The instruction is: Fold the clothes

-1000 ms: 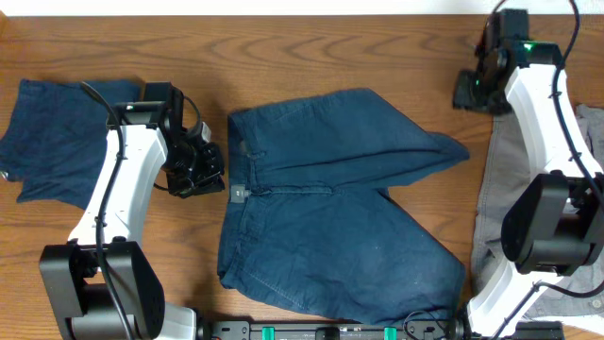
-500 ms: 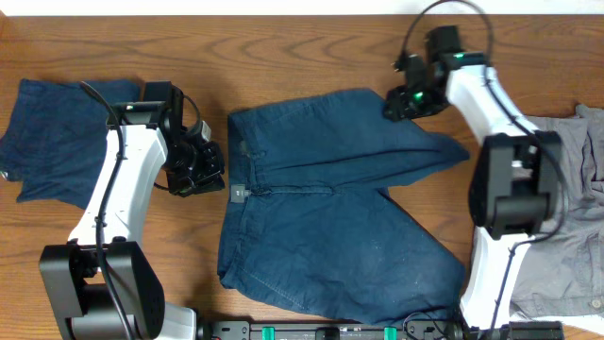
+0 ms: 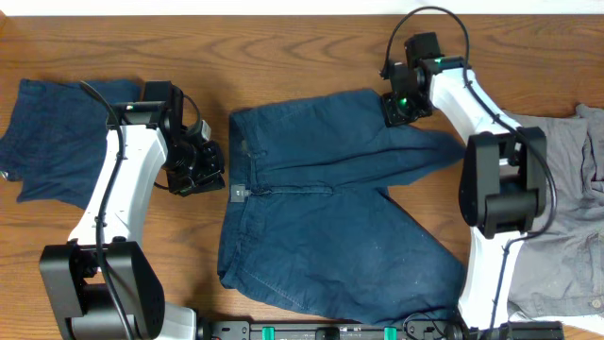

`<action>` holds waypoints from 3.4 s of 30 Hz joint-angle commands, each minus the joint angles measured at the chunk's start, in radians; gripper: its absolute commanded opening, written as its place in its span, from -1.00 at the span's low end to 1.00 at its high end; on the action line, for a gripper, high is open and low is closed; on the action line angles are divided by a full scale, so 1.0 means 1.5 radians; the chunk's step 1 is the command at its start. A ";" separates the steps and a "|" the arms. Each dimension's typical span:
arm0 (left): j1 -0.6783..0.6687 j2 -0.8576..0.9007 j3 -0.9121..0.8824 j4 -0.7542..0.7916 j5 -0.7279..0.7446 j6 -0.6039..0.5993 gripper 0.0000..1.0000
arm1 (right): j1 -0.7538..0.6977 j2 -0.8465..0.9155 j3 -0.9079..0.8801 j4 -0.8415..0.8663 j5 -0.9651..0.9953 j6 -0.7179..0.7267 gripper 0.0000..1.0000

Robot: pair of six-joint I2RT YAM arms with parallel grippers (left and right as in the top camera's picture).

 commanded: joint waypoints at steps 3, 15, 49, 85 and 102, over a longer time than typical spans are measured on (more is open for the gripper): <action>0.002 0.002 -0.004 0.000 -0.005 0.002 -0.88 | 0.060 -0.146 0.006 -0.022 0.013 0.059 -0.98; 0.002 0.002 -0.004 0.000 -0.005 0.002 -0.88 | 0.308 -0.153 0.005 -0.246 -0.016 0.041 -0.49; 0.002 0.002 -0.004 0.000 -0.005 0.002 -0.88 | 0.180 0.016 0.127 0.124 0.219 0.089 0.33; 0.002 0.002 -0.004 0.003 -0.005 0.002 -0.88 | 0.105 0.029 0.126 -0.059 0.188 0.134 -0.90; 0.002 0.002 -0.004 0.010 -0.005 -0.001 -0.88 | 0.109 0.033 0.081 0.043 0.133 0.091 0.05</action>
